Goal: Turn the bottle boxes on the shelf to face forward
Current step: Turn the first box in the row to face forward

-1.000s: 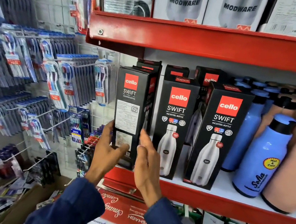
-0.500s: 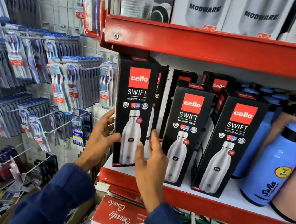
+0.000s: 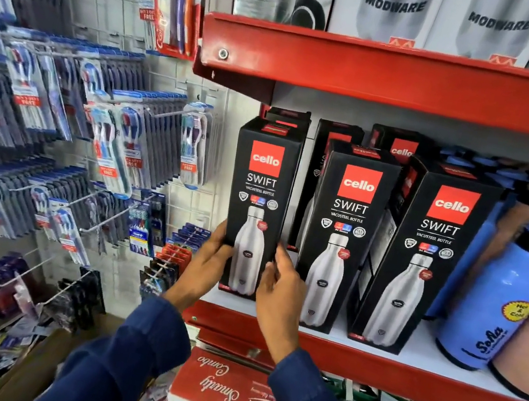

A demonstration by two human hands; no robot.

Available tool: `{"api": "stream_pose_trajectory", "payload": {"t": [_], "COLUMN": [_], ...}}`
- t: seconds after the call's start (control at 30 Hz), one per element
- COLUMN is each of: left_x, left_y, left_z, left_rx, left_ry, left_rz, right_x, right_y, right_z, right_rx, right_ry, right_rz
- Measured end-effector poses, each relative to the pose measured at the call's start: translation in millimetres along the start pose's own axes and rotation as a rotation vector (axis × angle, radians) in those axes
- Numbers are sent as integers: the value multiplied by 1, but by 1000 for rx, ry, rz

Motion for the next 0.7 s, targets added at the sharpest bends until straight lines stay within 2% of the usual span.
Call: {"api": "stream_pose_trajectory", "payload": {"t": [0.2, 0.4, 0.7], "left_x": [-1, 3, 9], "left_y": [-4, -19, -12], "left_z": [-11, -30, -60], "left_rx": [-60, -76, -92], "left_ry": [76, 236, 322], "left_rz": [121, 370, 461], "right_x": [-3, -8, -1], "right_y": [11, 24, 15], "right_z": [-14, -20, -38], "right_rx": [-24, -78, -1], "right_ry": [-99, -156, -237], "right_rz": [-61, -157, -211]}}
Point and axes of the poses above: each hand's wrist, its own z-axis towards the middle knuckle, its own x-axis out of the back of the hand, y = z × x, the point moved 5 cm from there along z, towards the middle knuckle, and after that the axes turned 3 degrees about z, right-handed, at the moved point
